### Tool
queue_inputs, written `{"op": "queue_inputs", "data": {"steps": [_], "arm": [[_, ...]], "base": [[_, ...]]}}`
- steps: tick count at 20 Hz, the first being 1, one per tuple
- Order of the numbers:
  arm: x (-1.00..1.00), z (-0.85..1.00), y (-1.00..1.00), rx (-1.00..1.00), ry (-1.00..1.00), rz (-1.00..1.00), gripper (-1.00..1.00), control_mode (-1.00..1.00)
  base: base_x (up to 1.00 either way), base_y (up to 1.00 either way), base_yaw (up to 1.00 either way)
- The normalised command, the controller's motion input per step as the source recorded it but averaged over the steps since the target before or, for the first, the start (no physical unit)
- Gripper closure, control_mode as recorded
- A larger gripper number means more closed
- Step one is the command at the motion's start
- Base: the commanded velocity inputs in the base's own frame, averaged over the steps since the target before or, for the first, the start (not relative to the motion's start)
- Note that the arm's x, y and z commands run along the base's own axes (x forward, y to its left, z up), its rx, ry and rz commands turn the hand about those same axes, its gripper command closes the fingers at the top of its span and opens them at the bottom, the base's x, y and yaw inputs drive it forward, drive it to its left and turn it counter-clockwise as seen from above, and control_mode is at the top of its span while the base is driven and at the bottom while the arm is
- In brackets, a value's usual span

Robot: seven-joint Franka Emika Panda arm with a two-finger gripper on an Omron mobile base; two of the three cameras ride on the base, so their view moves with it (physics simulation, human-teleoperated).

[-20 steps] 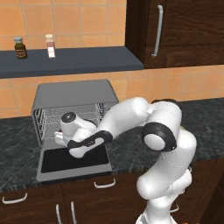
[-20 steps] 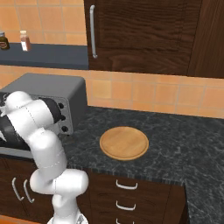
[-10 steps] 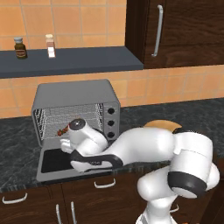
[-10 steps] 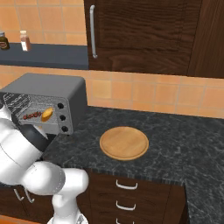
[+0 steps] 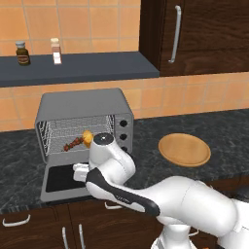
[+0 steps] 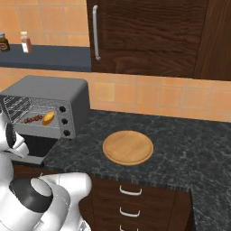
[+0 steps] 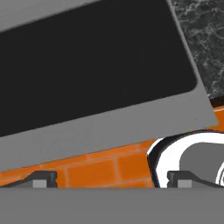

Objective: Pick up the kebab skewer and baguette bread, and place them inside the toaster oven. Close the toaster oven door and start by setting the timer.

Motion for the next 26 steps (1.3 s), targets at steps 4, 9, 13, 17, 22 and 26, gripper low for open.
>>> {"op": "queue_inputs", "data": {"steps": [4, 9, 13, 17, 22, 26], "arm": [[-0.32, 0.0, 0.03, 0.0, 0.04, 0.06, -1.0, -1.0], [-0.05, -0.1, 0.06, 0.0, 0.03, 0.03, -1.0, -1.0], [-0.07, -0.31, 0.02, -0.02, 0.0, 0.01, -1.0, -1.0], [-0.23, -0.32, 0.09, -0.05, 0.0, 0.05, -1.0, -1.0], [0.0, -0.36, 0.06, -0.07, 0.0, 0.16, -1.0, -1.0], [0.06, -0.35, 0.1, -0.05, -0.01, 0.15, -1.0, -1.0]], "base": [[0.0, 0.0, 0.0], [0.0, 0.0, 0.0], [0.0, 0.0, 0.0], [0.0, 0.0, 0.0], [0.0, 0.0, 0.0], [0.0, 0.0, 0.0]]}}
